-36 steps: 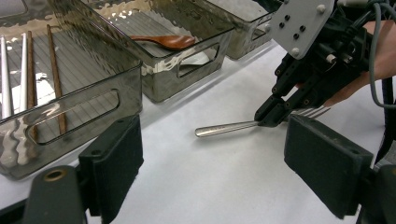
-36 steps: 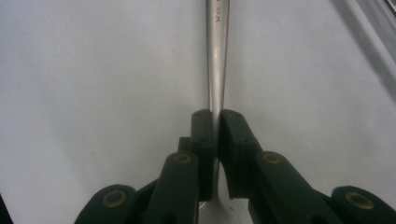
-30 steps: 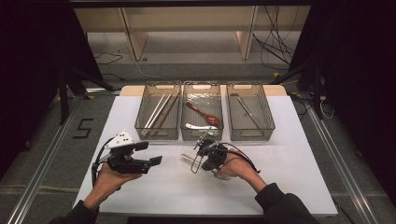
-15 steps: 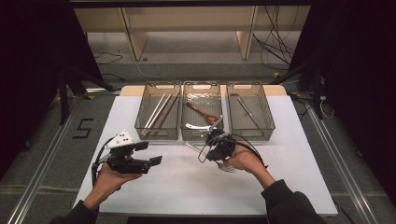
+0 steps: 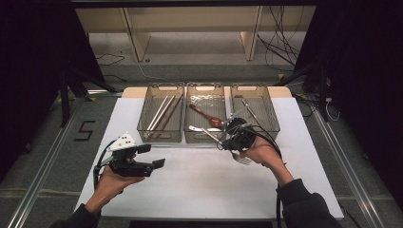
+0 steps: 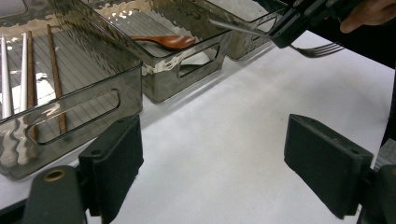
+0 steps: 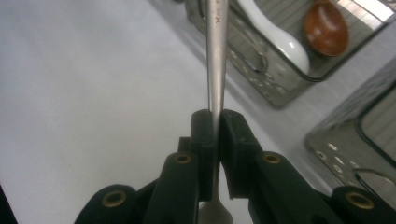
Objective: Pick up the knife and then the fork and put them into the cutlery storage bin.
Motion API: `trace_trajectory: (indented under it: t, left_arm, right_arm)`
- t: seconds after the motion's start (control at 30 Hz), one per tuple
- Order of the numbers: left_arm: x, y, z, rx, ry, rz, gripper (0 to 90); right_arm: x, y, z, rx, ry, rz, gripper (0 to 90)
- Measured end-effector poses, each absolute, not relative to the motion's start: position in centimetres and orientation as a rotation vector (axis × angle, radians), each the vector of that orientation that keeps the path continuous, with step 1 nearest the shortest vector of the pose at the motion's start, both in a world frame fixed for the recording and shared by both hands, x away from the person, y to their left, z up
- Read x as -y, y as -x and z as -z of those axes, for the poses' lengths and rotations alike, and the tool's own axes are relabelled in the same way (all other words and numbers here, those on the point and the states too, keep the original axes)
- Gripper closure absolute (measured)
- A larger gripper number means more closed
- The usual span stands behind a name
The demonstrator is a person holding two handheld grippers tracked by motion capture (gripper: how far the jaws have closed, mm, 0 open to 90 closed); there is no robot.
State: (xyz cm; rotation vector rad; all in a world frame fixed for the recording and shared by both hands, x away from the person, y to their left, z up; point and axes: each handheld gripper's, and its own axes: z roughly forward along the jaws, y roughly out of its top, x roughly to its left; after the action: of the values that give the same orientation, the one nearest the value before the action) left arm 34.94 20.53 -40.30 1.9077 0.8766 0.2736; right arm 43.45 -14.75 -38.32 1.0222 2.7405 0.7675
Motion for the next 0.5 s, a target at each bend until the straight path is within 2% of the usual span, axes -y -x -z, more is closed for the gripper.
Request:
trace_trajectory:
  t: [0.5]
  left_arm:
    - [-20.5, -34.9, 40.3, -0.876, -1.908, -0.273, 18.9]
  right_arm:
    - [17.6, -44.3, 37.2, -2.656, -1.101, -0.817, 84.5]
